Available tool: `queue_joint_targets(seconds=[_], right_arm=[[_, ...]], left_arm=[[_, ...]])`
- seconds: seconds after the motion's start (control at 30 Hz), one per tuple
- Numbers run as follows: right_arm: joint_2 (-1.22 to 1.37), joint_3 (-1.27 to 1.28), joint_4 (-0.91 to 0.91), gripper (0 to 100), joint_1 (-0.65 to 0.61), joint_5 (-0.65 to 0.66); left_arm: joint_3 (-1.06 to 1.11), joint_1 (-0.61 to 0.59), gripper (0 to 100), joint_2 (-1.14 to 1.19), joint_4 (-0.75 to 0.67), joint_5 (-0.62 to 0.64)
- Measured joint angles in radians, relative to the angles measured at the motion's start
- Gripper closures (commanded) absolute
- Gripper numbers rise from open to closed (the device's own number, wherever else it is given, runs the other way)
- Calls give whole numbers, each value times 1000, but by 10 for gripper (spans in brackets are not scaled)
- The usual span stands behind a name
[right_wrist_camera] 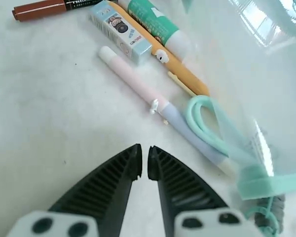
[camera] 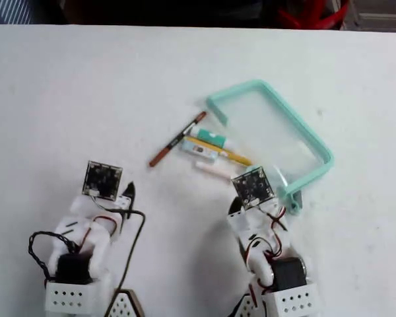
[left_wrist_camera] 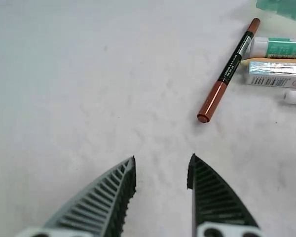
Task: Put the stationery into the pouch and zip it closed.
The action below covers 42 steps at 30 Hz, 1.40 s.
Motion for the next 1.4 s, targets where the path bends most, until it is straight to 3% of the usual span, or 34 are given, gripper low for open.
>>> queue_joint_targets(seconds=[1.4], right_arm=[[0,0,0,962,0,0]], left_arm=[[0,0,823,0,23,0]])
